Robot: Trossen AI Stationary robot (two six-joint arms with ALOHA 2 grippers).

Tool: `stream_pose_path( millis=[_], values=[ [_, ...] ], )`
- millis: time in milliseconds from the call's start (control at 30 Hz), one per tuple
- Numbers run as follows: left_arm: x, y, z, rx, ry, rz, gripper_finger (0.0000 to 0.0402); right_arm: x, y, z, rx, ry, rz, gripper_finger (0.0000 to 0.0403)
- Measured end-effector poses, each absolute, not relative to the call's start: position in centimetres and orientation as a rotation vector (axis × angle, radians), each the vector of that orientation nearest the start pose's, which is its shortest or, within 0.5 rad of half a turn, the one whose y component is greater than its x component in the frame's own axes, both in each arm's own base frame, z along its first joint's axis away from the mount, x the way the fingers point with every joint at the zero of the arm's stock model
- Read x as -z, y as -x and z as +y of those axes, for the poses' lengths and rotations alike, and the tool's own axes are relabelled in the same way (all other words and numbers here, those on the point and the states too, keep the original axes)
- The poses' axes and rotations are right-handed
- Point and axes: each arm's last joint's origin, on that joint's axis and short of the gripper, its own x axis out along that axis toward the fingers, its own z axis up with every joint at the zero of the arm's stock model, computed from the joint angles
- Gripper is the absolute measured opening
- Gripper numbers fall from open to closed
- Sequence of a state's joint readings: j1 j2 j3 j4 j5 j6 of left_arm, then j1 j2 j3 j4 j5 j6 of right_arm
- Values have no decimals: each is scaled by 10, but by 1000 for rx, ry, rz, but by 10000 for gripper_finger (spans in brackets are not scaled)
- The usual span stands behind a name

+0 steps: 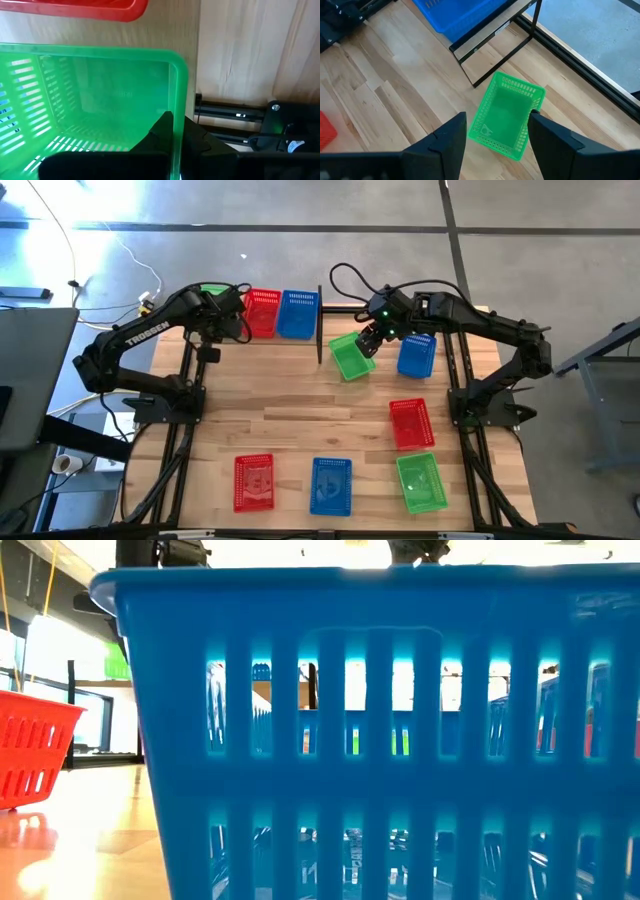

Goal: Stack baskets on shelf by color
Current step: Put the middle left green basket on the shelf

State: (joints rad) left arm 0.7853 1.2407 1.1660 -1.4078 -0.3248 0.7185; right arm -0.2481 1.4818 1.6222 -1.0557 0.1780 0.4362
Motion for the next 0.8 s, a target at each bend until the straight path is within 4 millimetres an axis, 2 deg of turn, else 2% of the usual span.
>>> stream_pose_path(
  millis=[233,567,800],
  values=[
    [-300,-129,142,-299,-172,1719,6,-384,-279,-76,587,-433,822,195],
    [-300,-128,142,-307,-179,1733,58,-384,-279,-76,586,-434,822,195],
    [-301,-127,143,-357,-190,1756,71,-384,-279,-76,585,-433,822,195]
  ],
)
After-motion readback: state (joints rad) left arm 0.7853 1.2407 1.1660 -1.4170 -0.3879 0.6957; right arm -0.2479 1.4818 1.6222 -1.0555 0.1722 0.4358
